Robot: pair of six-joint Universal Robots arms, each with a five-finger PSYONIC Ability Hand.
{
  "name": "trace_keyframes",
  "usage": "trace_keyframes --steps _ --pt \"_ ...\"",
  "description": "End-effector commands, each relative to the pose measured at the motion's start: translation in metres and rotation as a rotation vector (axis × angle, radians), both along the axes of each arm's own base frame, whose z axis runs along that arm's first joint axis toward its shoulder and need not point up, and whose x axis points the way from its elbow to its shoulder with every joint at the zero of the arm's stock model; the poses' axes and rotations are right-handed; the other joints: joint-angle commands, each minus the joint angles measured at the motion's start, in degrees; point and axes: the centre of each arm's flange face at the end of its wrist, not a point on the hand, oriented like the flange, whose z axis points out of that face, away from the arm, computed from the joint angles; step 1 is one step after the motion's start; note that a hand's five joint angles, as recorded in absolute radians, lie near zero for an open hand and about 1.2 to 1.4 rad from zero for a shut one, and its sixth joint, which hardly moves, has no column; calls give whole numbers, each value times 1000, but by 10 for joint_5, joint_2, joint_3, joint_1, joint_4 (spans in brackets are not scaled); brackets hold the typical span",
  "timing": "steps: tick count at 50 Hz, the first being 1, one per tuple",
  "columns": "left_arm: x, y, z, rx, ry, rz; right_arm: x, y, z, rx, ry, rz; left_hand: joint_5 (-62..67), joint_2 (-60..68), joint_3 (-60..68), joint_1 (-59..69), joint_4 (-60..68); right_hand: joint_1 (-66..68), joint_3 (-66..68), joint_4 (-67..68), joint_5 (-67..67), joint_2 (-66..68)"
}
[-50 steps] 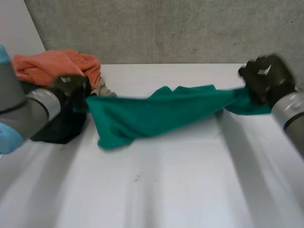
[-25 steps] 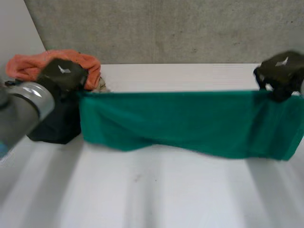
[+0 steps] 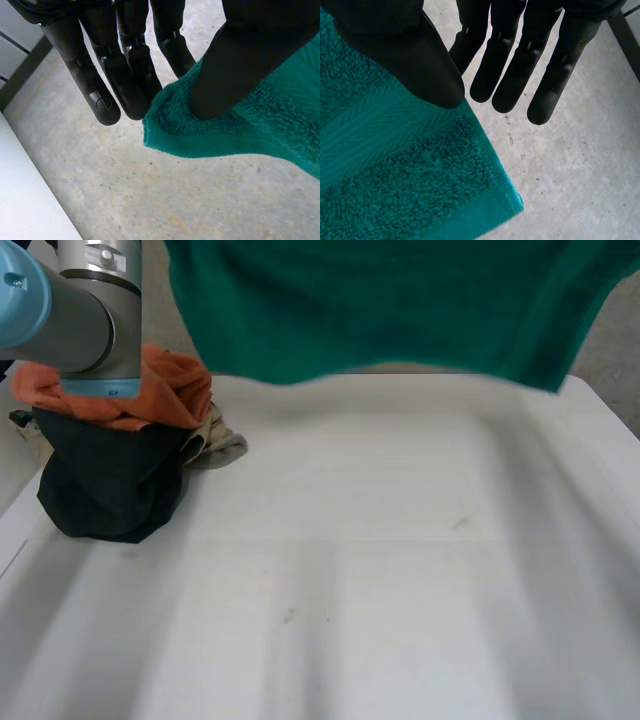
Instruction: Fold the laundry.
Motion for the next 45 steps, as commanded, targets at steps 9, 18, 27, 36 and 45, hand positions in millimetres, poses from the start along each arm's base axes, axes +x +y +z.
trace_keyframes --steps 9,18,27,36,45 --pt "1 21 -158 472 -195 -25 5 0 -145 493 138 75 147 115 116 133 112 149 117 112 115 125" --pt "13 65 -244 738 -319 -52 3 22 -242 816 224 132 147 115 116 133 112 149 117 112 115 125" --pt "41 145 -250 881 -580 4 -25 77 -251 1104 458 86 147 115 116 133 112 149 117 112 115 125" --pt "77 241 -233 1130 -882 -20 -74 140 -230 1364 733 23 147 115 116 133 112 149 117 112 115 125" --pt "58 203 -222 964 -806 2 -76 110 -222 1194 654 -48 147 115 116 133 112 149 117 112 115 125"
